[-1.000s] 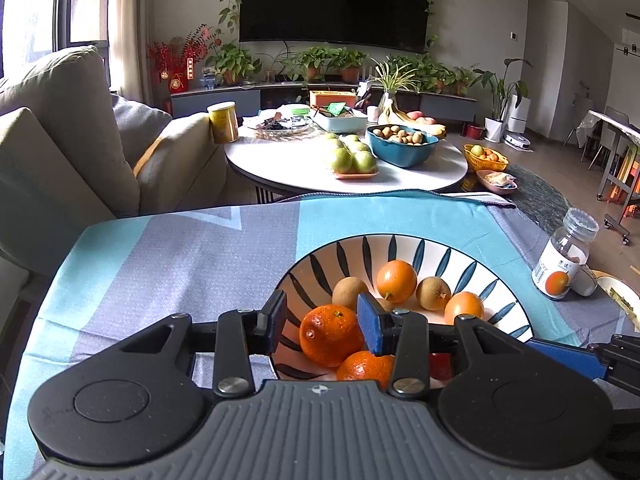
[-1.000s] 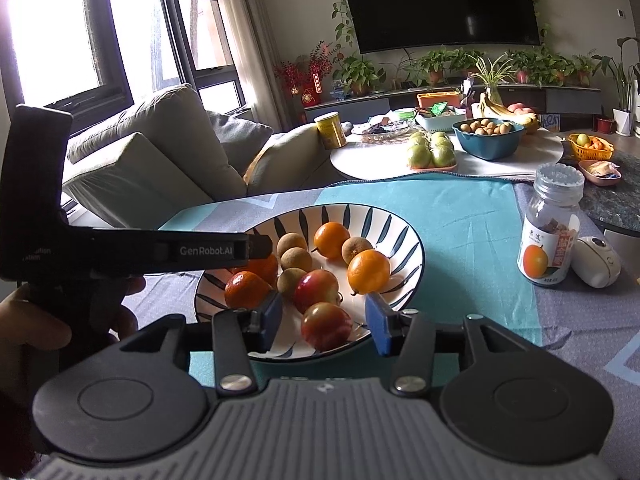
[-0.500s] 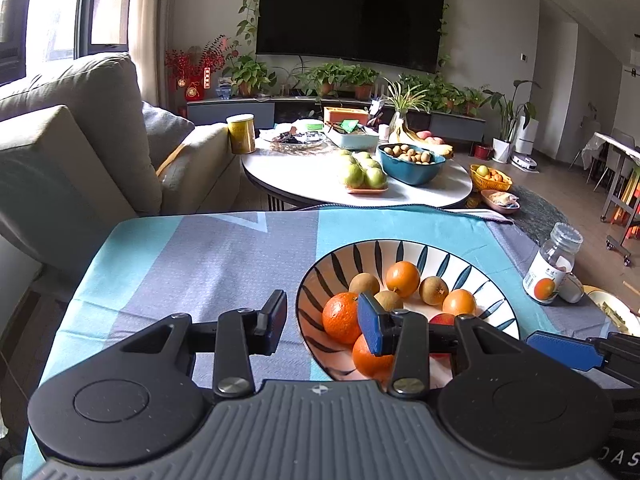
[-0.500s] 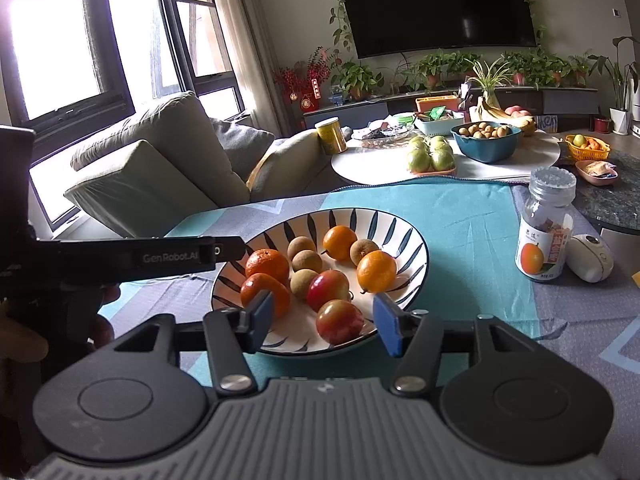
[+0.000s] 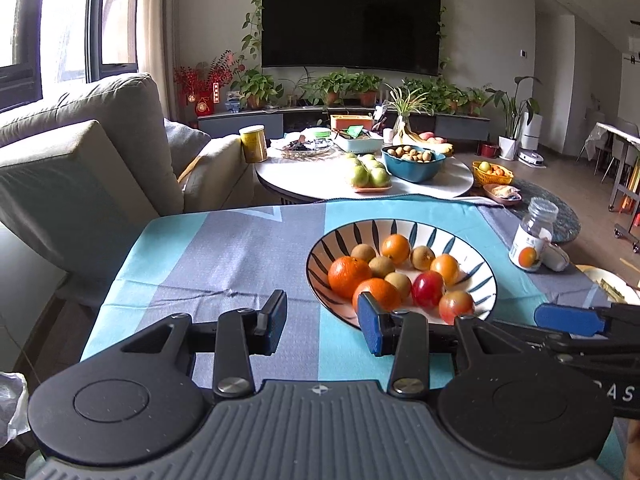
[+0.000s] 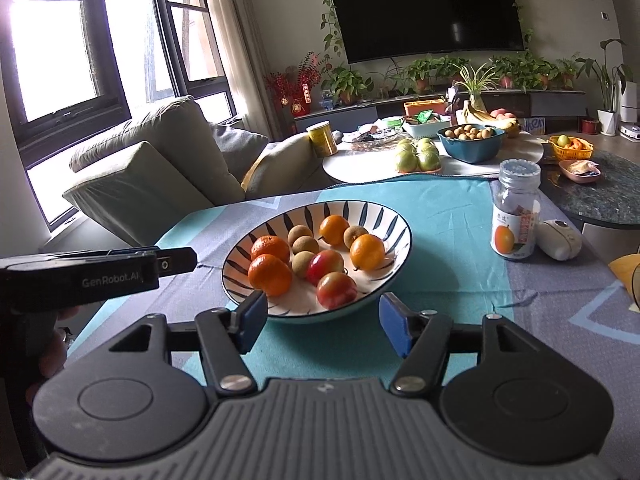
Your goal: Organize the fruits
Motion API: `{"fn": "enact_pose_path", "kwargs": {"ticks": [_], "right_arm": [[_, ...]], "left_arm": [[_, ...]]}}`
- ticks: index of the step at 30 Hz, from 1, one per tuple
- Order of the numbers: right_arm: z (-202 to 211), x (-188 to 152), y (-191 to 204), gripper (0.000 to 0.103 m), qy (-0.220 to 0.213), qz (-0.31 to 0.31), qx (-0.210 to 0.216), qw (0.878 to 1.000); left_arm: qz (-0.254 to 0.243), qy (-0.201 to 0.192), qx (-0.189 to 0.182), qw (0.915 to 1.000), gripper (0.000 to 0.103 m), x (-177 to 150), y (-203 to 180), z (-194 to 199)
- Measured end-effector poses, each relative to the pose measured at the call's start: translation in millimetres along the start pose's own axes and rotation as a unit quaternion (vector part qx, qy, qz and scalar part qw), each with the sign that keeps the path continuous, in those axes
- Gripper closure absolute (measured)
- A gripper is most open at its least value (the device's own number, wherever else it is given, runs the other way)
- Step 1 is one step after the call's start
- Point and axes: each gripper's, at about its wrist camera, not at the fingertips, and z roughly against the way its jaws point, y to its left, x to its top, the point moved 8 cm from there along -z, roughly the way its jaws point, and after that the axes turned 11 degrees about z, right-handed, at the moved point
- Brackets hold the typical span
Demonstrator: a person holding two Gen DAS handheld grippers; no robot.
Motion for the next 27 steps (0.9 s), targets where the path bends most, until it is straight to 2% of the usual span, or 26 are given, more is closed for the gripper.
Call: {"fn": "enact_pose_path", "kwargs": {"ticks": [21, 27], "right_arm": [[23, -2, 12, 0.024, -0.010, -0.008, -0.007, 1.000], [35, 2, 15, 0.024, -0.035, 0.003, -0.017, 0.999]], "left_arm": [[-0.012, -0.019, 0.008, 0.9997, 0.066, -19, -4, 51], [-0.007, -0.022, 0.016, 0.9996, 0.066, -19, -2, 57]]}}
